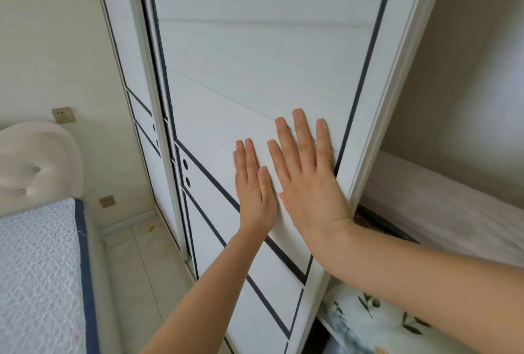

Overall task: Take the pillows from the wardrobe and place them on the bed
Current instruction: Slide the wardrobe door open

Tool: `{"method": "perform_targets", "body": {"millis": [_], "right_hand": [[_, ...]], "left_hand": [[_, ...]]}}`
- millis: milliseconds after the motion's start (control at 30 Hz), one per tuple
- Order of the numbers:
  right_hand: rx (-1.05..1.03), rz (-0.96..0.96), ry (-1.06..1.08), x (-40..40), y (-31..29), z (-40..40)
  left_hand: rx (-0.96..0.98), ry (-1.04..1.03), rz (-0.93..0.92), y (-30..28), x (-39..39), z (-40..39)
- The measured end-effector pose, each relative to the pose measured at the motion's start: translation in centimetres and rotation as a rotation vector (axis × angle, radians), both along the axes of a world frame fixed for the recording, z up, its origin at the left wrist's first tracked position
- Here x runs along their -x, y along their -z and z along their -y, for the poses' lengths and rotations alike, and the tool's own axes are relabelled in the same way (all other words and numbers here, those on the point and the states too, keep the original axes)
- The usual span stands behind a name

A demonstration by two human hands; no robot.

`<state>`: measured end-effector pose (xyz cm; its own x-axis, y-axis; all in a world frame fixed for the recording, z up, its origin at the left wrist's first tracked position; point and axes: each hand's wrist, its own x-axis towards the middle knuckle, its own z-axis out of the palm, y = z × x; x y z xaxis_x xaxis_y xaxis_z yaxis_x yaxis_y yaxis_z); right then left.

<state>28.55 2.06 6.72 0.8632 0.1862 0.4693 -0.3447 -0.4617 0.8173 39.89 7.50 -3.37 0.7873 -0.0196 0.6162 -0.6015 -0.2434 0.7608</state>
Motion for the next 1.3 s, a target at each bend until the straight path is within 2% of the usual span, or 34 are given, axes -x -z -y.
{"method": "perform_targets", "body": {"millis": [700,1300], "right_hand": [[-0.045,0.036,-0.016,-13.8,0.4,-5.2],[-0.089,0.012,-0.003,-19.6,0.1,-7.7]], "left_hand": [[-0.026,0.061,0.012,-0.1,-13.3,-6.3],[-0.033,0.150,0.049,0.4,-19.4,-9.6]]}}
